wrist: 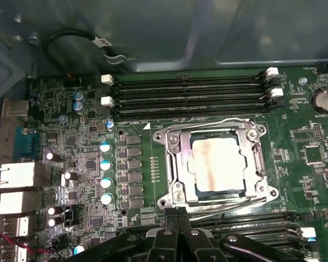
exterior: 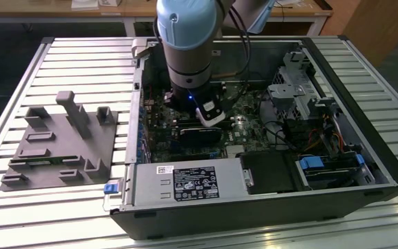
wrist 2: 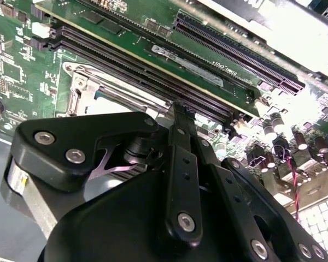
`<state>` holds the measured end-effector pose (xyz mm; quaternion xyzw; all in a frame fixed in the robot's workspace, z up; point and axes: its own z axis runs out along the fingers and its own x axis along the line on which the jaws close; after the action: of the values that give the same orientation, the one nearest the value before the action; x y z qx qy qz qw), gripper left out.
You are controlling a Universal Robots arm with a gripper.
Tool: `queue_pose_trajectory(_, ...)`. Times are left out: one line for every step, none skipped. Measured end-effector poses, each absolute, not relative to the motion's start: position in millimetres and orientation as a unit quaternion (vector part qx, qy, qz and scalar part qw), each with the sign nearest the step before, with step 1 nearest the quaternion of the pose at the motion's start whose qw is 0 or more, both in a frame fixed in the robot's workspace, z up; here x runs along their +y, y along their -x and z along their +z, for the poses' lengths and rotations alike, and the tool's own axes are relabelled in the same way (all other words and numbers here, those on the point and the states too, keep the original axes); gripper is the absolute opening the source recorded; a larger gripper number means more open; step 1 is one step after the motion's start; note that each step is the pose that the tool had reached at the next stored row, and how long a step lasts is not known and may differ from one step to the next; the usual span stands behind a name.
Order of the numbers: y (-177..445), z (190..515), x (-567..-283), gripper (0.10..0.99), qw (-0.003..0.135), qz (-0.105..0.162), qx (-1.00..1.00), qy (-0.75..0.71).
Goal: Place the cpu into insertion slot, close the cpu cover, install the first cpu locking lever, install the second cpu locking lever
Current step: 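Install the second cpu locking lever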
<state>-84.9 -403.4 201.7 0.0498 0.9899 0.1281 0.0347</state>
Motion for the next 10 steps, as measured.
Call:
queue_pose_trajectory(85.2,201.2,-403.6,0.106,0.035,0.129,0.99,-0.05)
queue_pose_trajectory(85.7,200.5,-403.8,0.106,0.034,0.131,0.99,-0.05)
queue_pose_trajectory(86.2,199.8,-403.8,0.106,0.034,0.132,0.989,-0.05)
queue_pose_trajectory(86.7,199.0,-403.8,0.106,0.034,0.134,0.989,-0.05)
queue_pose_trajectory(87.2,198.4,-403.8,0.106,0.034,0.136,0.989,-0.05)
queue_pose_trajectory(87.6,197.8,-403.8,0.106,0.034,0.137,0.989,-0.05)
queue_pose_trajectory(88.0,197.4,-403.8,0.106,0.034,0.139,0.988,-0.05)
queue_pose_trajectory(88.4,196.9,-403.8,0.106,0.034,0.14,0.988,-0.05)
queue_pose_trajectory(88.7,196.4,-403.8,0.106,0.034,0.142,0.988,-0.05)
queue_pose_trajectory(89.0,196.0,-403.8,0.106,0.034,0.143,0.988,-0.05)
